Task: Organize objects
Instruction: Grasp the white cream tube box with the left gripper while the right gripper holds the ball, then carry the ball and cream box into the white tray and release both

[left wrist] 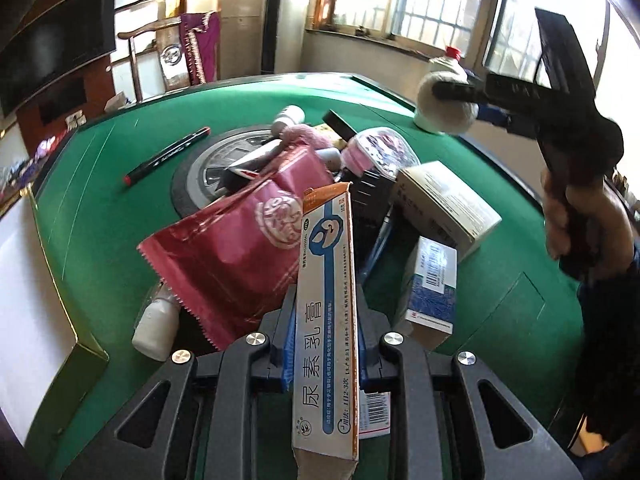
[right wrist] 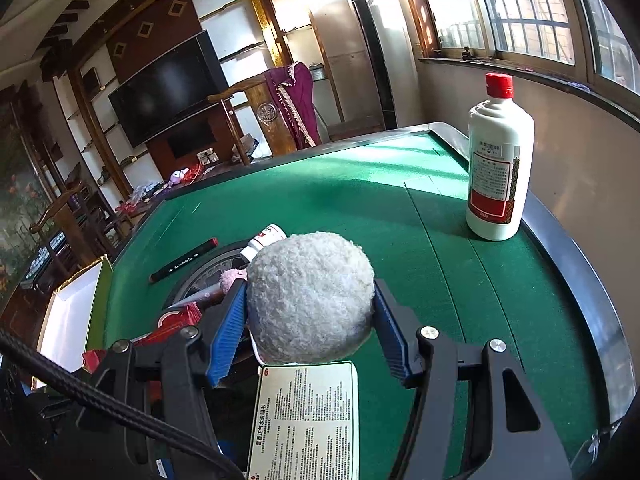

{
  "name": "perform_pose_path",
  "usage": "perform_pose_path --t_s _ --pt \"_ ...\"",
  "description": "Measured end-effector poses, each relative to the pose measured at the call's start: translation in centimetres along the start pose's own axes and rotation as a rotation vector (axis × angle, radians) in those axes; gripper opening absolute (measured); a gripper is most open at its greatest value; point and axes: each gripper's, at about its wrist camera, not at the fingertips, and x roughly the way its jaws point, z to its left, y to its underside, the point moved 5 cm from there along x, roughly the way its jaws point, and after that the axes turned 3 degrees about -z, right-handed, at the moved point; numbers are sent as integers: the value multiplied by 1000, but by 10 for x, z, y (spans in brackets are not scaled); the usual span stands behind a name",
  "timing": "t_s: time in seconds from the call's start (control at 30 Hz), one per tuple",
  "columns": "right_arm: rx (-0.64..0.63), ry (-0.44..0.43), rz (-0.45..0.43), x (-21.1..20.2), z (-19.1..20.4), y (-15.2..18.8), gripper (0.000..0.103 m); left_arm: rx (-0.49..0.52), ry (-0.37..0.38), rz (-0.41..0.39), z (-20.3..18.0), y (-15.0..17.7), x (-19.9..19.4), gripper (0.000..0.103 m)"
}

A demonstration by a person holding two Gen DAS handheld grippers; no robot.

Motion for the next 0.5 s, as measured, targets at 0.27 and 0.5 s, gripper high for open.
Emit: perform_pose_path --t_s 0.27,0.5 --pt "-55 -91 16 0 36 14 59 -105 -26 -139 30 -6 -21 20" --pt "-97 -128 33 -1 63 30 59 -129 -127 -258 53 -14 -38 20"
